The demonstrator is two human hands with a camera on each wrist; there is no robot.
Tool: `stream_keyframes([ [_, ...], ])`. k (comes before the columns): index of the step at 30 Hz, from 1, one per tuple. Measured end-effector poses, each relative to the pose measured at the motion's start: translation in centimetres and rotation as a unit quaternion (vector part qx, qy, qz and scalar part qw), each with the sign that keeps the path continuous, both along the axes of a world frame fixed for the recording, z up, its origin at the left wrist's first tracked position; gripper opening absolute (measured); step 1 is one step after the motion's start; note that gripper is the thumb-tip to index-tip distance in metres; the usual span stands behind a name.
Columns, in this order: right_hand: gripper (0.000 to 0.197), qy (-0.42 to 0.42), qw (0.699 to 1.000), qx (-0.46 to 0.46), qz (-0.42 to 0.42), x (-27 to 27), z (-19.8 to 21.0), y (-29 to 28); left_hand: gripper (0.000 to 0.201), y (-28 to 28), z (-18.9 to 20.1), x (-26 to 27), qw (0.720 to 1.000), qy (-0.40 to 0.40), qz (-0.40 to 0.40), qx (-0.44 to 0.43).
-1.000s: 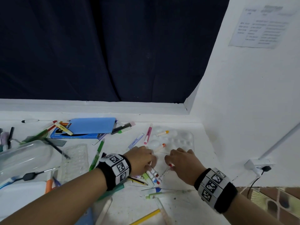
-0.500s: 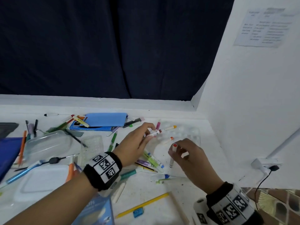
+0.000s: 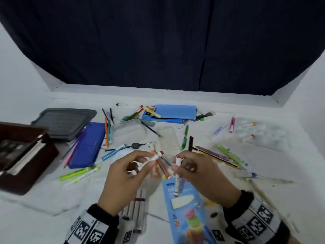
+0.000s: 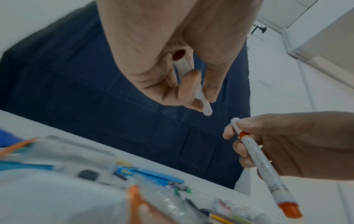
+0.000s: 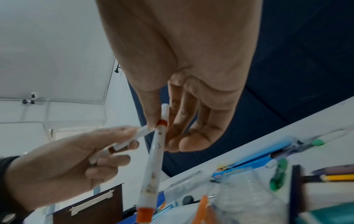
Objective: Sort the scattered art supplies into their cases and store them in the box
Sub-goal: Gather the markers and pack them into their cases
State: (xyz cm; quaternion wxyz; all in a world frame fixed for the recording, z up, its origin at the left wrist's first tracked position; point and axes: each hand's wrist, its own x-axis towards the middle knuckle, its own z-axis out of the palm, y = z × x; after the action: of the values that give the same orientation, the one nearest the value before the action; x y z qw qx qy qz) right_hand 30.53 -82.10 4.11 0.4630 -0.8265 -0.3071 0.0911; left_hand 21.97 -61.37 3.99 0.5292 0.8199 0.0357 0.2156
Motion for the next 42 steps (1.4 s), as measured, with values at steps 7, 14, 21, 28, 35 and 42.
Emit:
stream_keyframes([
  [7, 0.011, 0.116, 0.992, 0.036, 0.015, -3.7, -1.5, 10.3, 0.008, 11.3, -3.0, -6.4, 0.992, 0.111, 0.045, -0.032],
  [14, 0.015, 0.183, 0.983, 0.016, 0.015, -7.0, -3.2, 17.4, 0.024, 18.3, -3.9, -8.9, 0.979, 0.173, -0.070, -0.086],
  [21, 0.016, 0.175, 0.983, -0.046, -0.009, -8.2, -4.3, 20.1, 0.024, 20.5, -5.0, -7.7, 0.968, 0.204, -0.120, -0.083],
  [28, 0.024, 0.113, 0.984, -0.136, -0.014, -8.1, -4.6, 20.1, 0.021, 19.4, -4.6, -6.0, 0.951, 0.244, -0.187, -0.034],
  [35, 0.041, 0.053, 0.971, -0.228, 0.041, -8.4, -4.3, 20.0, 0.059, 19.7, -6.2, -5.3, 0.933, 0.246, -0.238, 0.115],
  [42, 0.060, 0.015, 0.957, -0.281, 0.071, -8.8, -3.9, 20.1, 0.046, 18.9, -5.5, -4.8, 0.931, 0.179, -0.255, 0.193],
])
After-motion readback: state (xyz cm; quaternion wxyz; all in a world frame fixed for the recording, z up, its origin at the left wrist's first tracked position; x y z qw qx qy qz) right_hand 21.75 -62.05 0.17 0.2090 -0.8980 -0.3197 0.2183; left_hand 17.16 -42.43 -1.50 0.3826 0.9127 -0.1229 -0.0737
